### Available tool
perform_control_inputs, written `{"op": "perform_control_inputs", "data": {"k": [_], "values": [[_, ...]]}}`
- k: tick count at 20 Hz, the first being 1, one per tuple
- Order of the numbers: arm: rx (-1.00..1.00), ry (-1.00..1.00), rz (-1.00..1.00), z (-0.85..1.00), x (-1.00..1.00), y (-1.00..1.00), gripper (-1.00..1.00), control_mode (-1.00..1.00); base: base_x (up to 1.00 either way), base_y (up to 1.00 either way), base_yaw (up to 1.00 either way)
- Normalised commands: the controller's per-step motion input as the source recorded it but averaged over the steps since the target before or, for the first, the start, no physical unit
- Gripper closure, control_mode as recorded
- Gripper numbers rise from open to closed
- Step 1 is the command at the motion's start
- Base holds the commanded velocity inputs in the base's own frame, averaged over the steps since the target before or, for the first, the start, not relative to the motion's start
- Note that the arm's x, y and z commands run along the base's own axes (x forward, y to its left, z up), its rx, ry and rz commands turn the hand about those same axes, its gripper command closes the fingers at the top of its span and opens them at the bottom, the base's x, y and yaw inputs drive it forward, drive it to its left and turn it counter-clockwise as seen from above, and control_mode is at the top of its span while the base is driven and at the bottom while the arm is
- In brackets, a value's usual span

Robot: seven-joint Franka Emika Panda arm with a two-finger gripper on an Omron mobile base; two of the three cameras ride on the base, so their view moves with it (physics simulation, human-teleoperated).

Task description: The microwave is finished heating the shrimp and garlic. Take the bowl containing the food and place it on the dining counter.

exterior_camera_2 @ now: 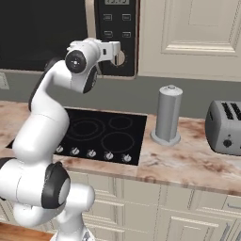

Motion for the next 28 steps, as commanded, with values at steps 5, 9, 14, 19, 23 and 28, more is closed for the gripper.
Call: {"op": "perform_control_inputs", "data": {"k": [5,9,14,19,23,28], "values": [[0.0,0.0,0.0,0.0,-0.02,0.0,1.0,-1.0,0.0,0.0,0.0],[0.0,0.0,0.0,0.0,-0.25,0.0,1.0,-1.0,0.0,0.0,0.0],[0.0,0.01,0.0,0.09,-0.42,0.0,1.0,-1.0,0.0,0.0,0.0],[0.0,0.04,0.0,0.28,-0.64,0.0,1.0,-1.0,0.0,0.0,0.0],[0.0,0.05,-0.02,0.41,-0.88,0.02,1.0,-1.0,0.0,0.0,0.0],[0.0,0.06,-0.09,0.44,-0.99,0.11,1.0,-1.0,0.0,0.0,0.0]]}}
